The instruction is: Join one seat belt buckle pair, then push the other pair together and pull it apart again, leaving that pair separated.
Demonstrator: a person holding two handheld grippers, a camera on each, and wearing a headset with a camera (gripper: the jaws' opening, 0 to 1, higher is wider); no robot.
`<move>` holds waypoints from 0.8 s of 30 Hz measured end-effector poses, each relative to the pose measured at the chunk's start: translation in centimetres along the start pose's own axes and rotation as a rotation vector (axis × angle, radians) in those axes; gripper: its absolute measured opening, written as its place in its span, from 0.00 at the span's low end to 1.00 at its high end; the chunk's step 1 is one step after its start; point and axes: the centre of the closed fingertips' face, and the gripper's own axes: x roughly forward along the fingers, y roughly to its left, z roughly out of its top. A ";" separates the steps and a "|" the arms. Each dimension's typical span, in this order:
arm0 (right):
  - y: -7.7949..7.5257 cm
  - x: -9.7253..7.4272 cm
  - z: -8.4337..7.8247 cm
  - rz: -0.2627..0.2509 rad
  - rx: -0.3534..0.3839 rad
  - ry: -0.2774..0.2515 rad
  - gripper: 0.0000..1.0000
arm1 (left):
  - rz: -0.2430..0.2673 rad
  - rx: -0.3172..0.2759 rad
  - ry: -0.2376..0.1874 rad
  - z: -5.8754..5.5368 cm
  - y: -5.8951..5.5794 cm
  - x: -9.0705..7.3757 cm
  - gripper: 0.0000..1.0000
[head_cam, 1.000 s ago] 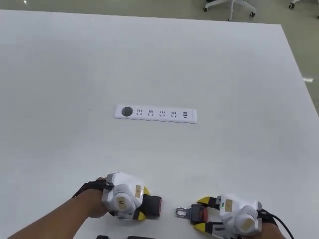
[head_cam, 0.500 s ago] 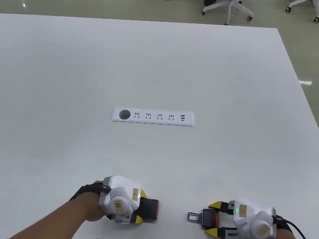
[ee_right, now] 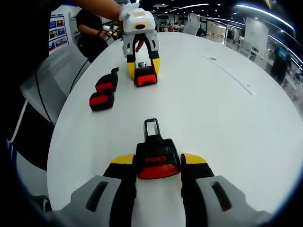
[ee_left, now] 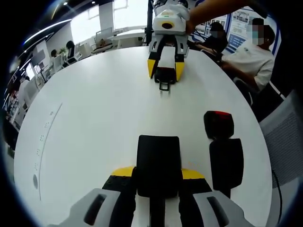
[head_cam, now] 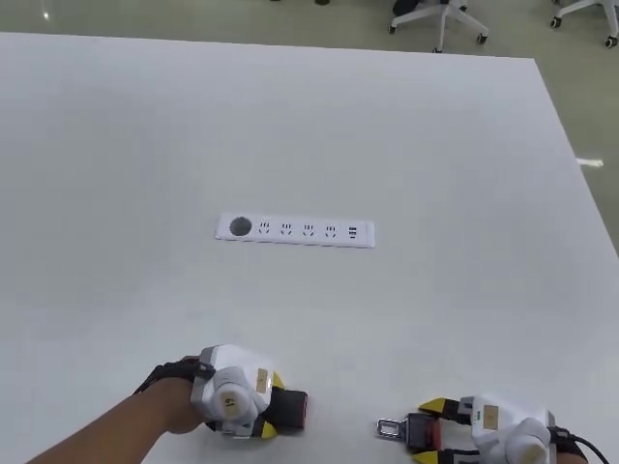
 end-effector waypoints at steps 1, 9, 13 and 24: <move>0.0 0.0 0.0 -0.001 -0.001 -0.001 0.35 | 0.000 -0.001 -0.002 0.1 0.0 0.0 0.35; -0.1 0.2 0.1 -0.003 -0.004 -0.010 0.35 | -0.005 0.001 -0.004 0.0 0.0 0.0 0.35; -0.1 0.3 0.2 -0.005 -0.001 -0.014 0.35 | -0.012 -0.001 -0.007 0.0 0.0 -0.1 0.35; -0.2 0.3 0.3 -0.026 0.043 -0.023 0.36 | -0.038 0.000 -0.023 0.0 -0.6 -0.1 0.43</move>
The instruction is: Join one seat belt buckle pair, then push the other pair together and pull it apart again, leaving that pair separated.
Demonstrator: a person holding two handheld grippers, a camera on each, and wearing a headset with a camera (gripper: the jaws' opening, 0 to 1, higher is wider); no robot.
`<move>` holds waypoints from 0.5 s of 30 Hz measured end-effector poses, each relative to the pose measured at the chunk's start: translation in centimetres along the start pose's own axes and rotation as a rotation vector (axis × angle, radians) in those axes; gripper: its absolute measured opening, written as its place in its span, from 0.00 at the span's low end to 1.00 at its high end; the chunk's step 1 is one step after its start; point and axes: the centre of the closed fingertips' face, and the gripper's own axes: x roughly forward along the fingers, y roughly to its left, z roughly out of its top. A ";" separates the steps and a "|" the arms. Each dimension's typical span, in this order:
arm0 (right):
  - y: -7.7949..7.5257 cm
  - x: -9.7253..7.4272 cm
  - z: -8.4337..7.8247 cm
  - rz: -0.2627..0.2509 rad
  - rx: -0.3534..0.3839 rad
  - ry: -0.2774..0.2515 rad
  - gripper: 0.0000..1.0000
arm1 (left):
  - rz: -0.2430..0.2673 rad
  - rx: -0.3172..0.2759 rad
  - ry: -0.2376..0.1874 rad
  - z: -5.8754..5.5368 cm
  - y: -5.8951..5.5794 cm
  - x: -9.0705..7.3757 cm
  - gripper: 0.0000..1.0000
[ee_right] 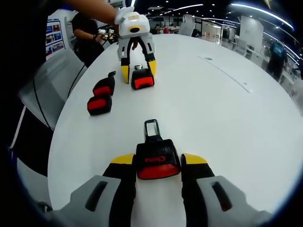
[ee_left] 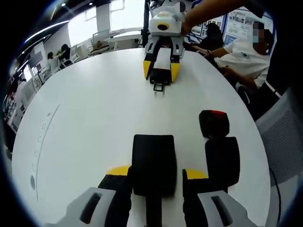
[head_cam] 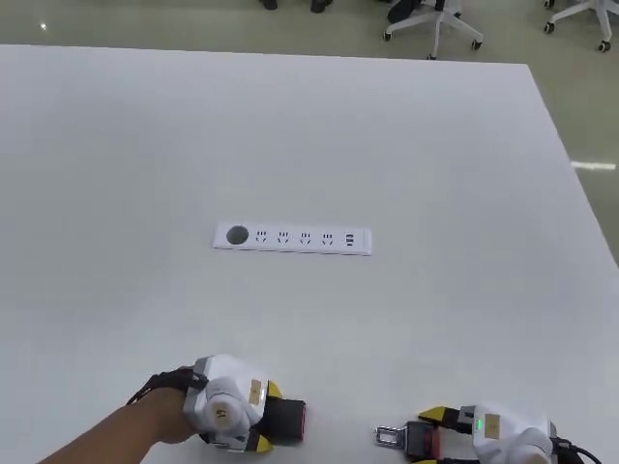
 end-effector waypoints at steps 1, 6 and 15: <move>0.0 0.0 0.0 -0.006 0.007 0.002 0.37 | -0.009 -0.052 -0.022 0.2 -0.2 0.0 0.45; 0.2 0.1 0.2 -0.009 0.030 0.002 0.47 | -0.023 -0.095 -0.023 0.6 -0.6 -0.3 0.55; 0.0 -0.4 1.1 -0.056 0.084 -0.011 0.67 | -0.015 -0.146 -0.055 1.6 -0.6 -1.1 0.64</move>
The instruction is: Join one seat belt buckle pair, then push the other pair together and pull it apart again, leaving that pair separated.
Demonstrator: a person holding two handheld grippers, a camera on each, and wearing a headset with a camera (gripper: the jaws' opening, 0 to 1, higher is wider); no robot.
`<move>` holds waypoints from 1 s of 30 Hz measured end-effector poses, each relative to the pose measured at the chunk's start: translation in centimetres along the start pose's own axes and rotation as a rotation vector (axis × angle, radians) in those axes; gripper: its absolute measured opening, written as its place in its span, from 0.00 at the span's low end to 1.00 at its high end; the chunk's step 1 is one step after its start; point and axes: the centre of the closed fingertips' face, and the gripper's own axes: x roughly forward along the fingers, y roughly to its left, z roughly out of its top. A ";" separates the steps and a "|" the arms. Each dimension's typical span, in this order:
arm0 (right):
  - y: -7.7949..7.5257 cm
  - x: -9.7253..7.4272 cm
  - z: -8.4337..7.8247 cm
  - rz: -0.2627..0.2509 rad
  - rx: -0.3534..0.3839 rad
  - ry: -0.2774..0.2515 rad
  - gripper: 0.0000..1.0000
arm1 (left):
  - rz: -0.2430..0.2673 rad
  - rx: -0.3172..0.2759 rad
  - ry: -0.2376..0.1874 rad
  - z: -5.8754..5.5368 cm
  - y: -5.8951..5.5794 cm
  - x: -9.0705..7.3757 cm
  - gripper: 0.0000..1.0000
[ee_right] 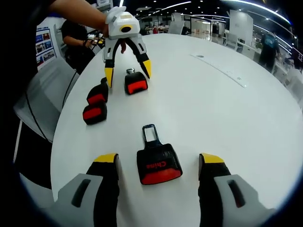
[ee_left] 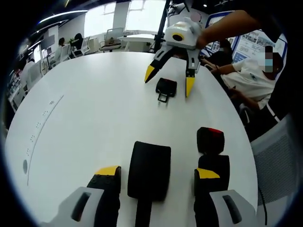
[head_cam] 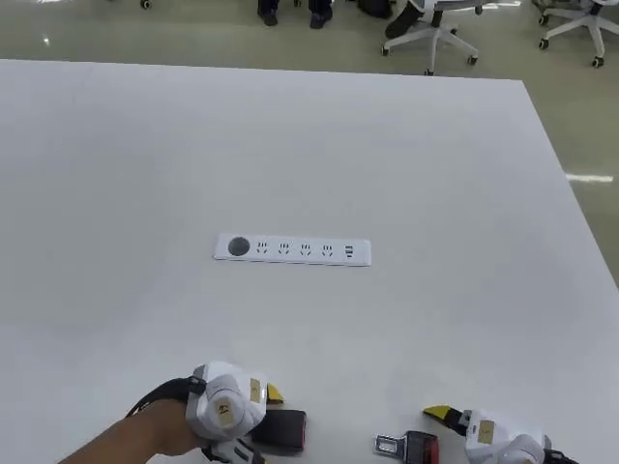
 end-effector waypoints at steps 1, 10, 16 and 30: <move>-0.1 -0.1 0.3 -0.010 0.009 -0.008 0.68 | 0.005 -0.004 -0.005 0.1 0.1 -0.1 0.65; -0.9 -1.1 2.7 -0.153 0.092 -0.110 0.76 | 0.074 -0.106 -0.060 0.8 0.6 -1.6 0.79; -1.8 -2.4 4.3 -0.288 0.148 -0.197 0.78 | 0.154 -0.165 -0.093 1.1 1.1 -2.9 0.84; -0.5 -5.1 7.9 -0.465 0.202 -0.321 0.86 | 0.358 -0.314 -0.249 3.0 0.3 -8.2 1.00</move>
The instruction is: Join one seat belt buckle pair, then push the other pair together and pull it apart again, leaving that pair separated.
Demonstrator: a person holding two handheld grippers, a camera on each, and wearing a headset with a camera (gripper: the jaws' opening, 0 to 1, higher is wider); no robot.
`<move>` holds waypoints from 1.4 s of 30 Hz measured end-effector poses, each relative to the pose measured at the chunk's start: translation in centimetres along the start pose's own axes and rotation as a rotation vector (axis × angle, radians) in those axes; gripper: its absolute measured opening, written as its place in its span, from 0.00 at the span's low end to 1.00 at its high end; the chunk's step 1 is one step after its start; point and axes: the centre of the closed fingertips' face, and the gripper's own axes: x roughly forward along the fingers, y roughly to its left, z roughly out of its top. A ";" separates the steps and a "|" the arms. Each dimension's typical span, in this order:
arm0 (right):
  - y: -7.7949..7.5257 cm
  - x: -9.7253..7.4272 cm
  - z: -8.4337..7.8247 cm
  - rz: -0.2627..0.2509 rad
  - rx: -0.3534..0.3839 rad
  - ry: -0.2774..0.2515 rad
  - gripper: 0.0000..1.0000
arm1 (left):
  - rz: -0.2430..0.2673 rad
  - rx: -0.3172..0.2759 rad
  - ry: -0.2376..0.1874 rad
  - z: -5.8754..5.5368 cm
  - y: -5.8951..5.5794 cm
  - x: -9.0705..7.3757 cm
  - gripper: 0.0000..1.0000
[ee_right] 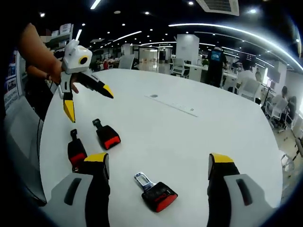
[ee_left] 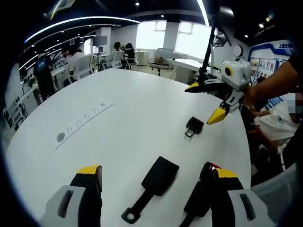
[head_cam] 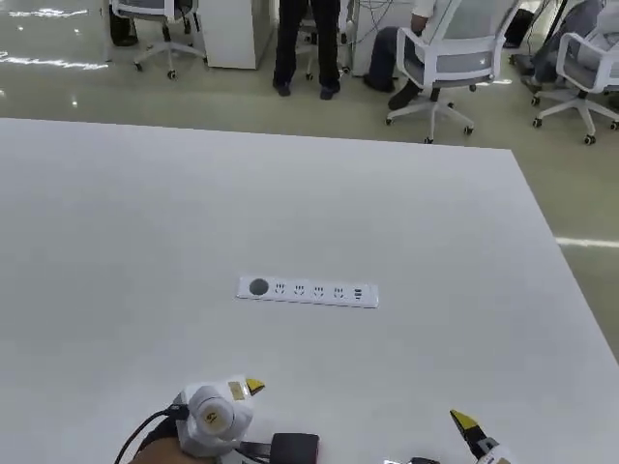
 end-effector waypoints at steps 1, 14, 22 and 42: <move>0.1 -0.2 0.2 -0.008 0.006 -0.006 0.87 | 0.008 -0.003 -0.007 -0.3 0.1 -0.2 1.00; 2.1 -4.1 1.3 -0.097 0.030 -0.056 0.94 | 0.110 -0.071 -0.127 -1.1 -1.2 -4.8 1.00; 3.9 -5.8 1.2 -0.122 0.039 -0.068 0.98 | 0.131 -0.049 -0.172 -2.3 -2.7 -7.6 1.00; 6.1 -8.4 -1.9 -0.155 0.070 -0.050 0.99 | 0.298 -0.237 -0.325 -5.9 -1.5 -13.4 1.00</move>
